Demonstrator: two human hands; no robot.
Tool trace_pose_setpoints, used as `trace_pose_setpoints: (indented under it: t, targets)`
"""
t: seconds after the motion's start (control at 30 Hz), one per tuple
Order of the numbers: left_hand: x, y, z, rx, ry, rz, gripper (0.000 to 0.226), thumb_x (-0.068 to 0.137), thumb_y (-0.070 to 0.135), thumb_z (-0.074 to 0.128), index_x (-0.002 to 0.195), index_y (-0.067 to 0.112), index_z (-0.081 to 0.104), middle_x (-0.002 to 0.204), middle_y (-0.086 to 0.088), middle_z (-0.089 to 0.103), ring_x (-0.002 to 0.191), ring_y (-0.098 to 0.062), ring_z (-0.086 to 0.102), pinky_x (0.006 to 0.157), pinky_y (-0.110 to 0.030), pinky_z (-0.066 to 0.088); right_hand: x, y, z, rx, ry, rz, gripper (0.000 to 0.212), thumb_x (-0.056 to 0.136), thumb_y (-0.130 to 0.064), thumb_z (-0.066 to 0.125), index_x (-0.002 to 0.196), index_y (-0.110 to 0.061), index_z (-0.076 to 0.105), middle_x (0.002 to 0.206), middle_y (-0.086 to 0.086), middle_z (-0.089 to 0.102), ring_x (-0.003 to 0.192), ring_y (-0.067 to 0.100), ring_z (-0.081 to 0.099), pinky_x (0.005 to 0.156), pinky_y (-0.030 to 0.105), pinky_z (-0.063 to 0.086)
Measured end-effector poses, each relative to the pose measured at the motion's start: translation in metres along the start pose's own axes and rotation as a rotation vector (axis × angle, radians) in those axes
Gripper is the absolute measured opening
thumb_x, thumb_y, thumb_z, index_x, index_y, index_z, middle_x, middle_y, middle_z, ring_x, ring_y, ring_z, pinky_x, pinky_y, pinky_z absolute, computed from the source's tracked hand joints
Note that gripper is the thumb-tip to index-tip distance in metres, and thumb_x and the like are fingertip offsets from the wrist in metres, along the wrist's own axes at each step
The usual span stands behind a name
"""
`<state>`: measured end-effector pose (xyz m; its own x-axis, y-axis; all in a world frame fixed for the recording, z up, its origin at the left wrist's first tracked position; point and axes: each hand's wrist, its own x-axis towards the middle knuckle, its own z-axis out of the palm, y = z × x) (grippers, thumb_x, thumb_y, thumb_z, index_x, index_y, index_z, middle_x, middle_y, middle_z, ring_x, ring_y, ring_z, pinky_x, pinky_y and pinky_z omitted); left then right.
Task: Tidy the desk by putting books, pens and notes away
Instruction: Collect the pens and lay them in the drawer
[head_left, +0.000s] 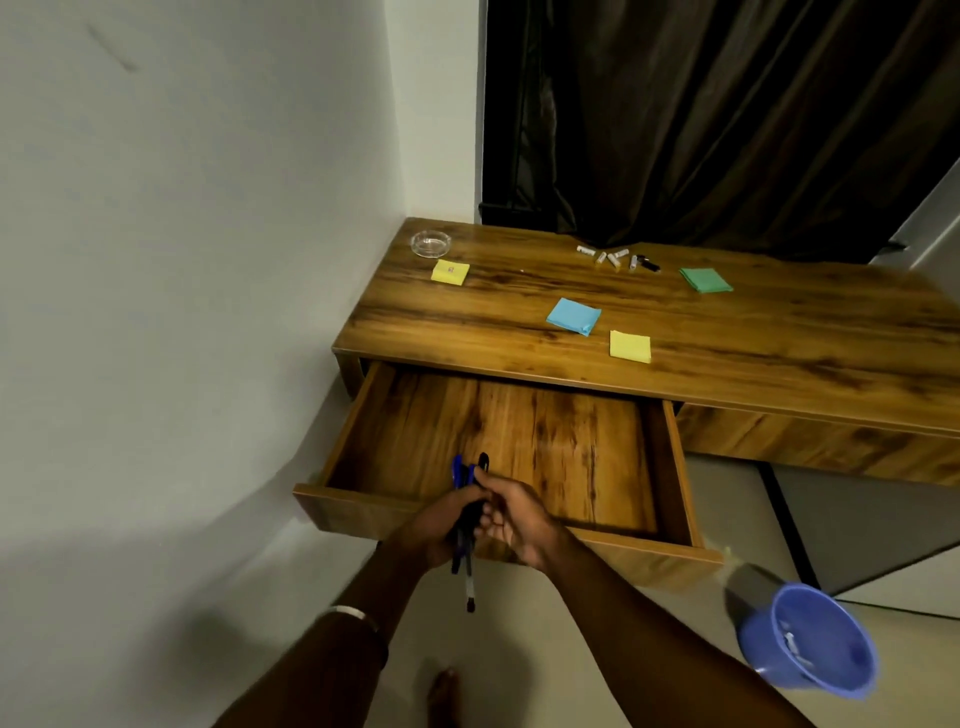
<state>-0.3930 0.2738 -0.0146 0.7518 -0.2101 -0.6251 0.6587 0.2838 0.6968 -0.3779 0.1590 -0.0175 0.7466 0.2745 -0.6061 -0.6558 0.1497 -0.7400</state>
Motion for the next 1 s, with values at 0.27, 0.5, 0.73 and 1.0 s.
trace_pose_setpoints:
  t: [0.27,0.5,0.73,1.0]
  targets:
    - [0.021,0.049,-0.021,-0.2,0.04,-0.079,0.019,0.095,0.01,0.051,0.095,-0.004,0.063,0.077,-0.015,0.072,0.066,-0.02,0.073,0.061,-0.033,0.061,0.026,-0.033,0.009,-0.023,-0.074,-0.028,0.02,0.093,-0.032,0.06,0.082,-0.016,0.065,0.059,-0.005,0.051,0.049,0.005,0.047,0.052,0.019,0.047]
    - [0.063,0.098,-0.06,0.02,0.106,-0.102,0.013,0.093,0.012,0.053,0.086,0.003,0.059,0.067,-0.01,0.064,0.055,-0.018,0.065,0.06,-0.031,0.056,0.084,-0.053,0.029,-0.14,0.014,-0.052,0.029,0.089,-0.024,0.068,0.116,-0.015,0.065,0.088,0.007,0.071,0.07,0.015,0.065,0.079,0.033,0.057]
    - [0.104,0.136,-0.104,0.091,0.091,-0.088,0.011,0.095,0.005,0.052,0.087,0.007,0.06,0.055,-0.004,0.068,0.052,-0.012,0.068,0.063,-0.031,0.059,0.143,-0.073,0.06,-0.227,0.036,-0.025,0.028,0.085,-0.007,0.07,0.112,-0.005,0.064,0.094,0.009,0.075,0.079,0.019,0.074,0.069,0.03,0.059]
    - [0.136,0.153,-0.148,0.367,0.28,-0.01,0.011,0.088,0.007,0.064,0.079,0.002,0.062,0.061,-0.006,0.057,0.034,-0.003,0.054,0.036,-0.016,0.043,0.19,-0.064,0.08,-0.424,0.209,-0.053,0.03,0.078,-0.001,0.075,0.106,0.004,0.068,0.096,0.017,0.07,0.073,0.018,0.065,0.068,0.031,0.056]
